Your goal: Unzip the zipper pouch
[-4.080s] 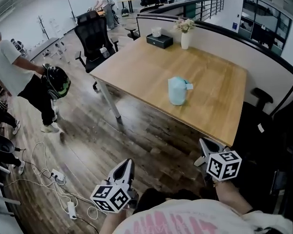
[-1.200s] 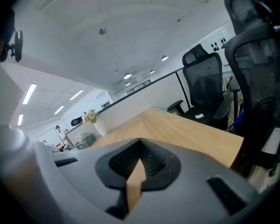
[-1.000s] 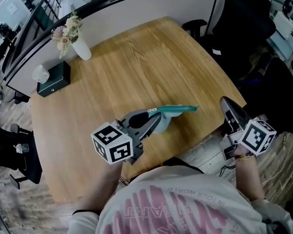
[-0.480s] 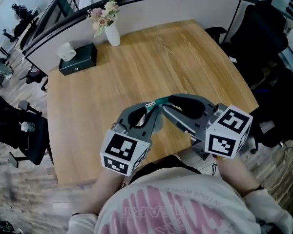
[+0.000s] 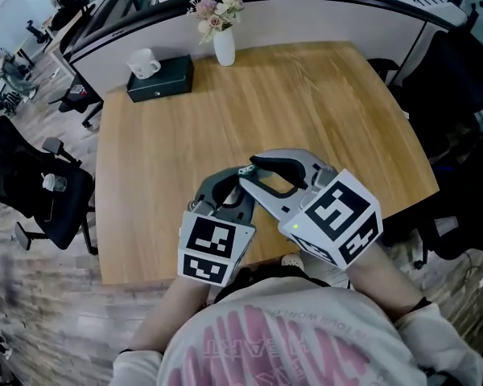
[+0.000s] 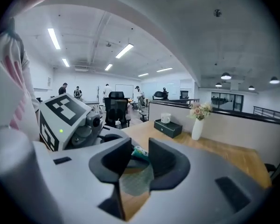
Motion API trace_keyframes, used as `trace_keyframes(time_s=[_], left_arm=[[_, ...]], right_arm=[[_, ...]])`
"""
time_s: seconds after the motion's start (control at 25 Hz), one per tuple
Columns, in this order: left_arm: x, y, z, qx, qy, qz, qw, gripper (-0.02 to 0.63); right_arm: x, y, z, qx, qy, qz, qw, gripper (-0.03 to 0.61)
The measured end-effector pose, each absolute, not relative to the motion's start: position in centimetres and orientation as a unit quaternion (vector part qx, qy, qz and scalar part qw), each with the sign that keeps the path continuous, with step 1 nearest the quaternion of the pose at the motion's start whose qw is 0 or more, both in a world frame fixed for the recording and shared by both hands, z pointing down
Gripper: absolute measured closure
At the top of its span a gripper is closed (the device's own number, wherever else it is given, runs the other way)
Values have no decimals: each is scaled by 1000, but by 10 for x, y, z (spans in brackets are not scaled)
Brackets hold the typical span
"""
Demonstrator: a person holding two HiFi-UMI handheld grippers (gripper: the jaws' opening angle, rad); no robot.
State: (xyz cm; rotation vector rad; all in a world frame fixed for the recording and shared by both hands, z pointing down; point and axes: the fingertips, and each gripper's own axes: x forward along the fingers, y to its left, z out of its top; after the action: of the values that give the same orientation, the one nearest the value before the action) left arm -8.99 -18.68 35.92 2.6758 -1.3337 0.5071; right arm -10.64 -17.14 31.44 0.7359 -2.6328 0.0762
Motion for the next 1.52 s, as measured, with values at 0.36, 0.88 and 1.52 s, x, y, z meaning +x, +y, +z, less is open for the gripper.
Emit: trace_keyframes(time_s=[0.36, 0.88, 1.52], left_arm=[[-102, -187, 356, 865, -465, 187, 28, 586], [-104, -183, 356, 835, -480, 253, -84, 586], [-97, -174, 356, 847, -454, 253, -115, 590]], right_arm=[[-122, -170, 323, 260, -941, 28, 217, 486], [-126, -169, 322, 265, -941, 47, 207, 456], [-99, -178, 324, 261, -927, 255, 86, 577]])
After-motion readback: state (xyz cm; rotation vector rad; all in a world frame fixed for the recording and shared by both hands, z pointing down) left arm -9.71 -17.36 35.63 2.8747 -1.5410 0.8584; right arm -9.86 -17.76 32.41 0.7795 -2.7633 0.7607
